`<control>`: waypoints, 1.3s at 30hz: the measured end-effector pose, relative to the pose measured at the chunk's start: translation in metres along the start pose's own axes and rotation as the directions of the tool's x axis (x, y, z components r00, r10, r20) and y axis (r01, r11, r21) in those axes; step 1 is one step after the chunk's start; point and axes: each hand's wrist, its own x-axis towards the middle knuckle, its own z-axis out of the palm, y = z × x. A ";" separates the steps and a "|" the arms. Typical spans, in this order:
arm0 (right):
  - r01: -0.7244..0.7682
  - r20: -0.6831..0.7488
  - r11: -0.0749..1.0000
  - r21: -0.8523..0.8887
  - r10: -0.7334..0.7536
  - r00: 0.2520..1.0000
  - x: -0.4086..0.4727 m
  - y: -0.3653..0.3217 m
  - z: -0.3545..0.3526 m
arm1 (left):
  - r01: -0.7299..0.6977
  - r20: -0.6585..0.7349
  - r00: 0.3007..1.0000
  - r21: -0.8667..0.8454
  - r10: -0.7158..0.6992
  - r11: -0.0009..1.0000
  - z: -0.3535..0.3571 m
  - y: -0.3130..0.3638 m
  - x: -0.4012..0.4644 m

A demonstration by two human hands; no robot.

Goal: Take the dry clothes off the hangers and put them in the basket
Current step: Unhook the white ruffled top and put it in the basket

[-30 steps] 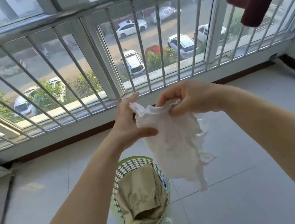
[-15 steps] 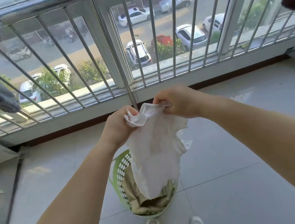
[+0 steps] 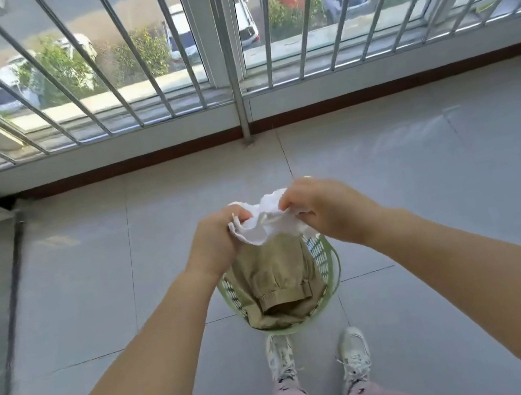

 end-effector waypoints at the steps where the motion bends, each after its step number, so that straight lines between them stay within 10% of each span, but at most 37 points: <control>1: -0.002 0.029 1.000 0.026 0.001 1.000 -0.001 0.005 0.019 | 0.040 0.027 0.999 -0.031 -0.039 0.999 0.012 -0.015 -0.003; 8: -0.201 0.384 0.978 0.055 0.165 0.909 -0.031 0.040 0.155 | 0.417 0.332 0.874 -0.136 -0.355 0.899 0.102 -0.111 -0.041; 16: -0.255 0.636 0.967 0.024 0.182 0.750 -0.028 0.065 0.231 | 0.516 0.512 0.741 -0.021 -0.434 0.856 0.150 -0.171 -0.050; 32: -0.386 0.259 0.900 -0.202 0.429 0.865 0.129 0.128 0.232 | 0.417 0.195 0.872 0.181 -0.449 0.890 0.131 -0.214 0.115; 39: -0.444 0.332 0.877 -0.186 0.481 0.811 0.097 0.125 0.246 | 0.414 0.302 0.841 0.174 -0.449 0.894 0.146 -0.204 0.094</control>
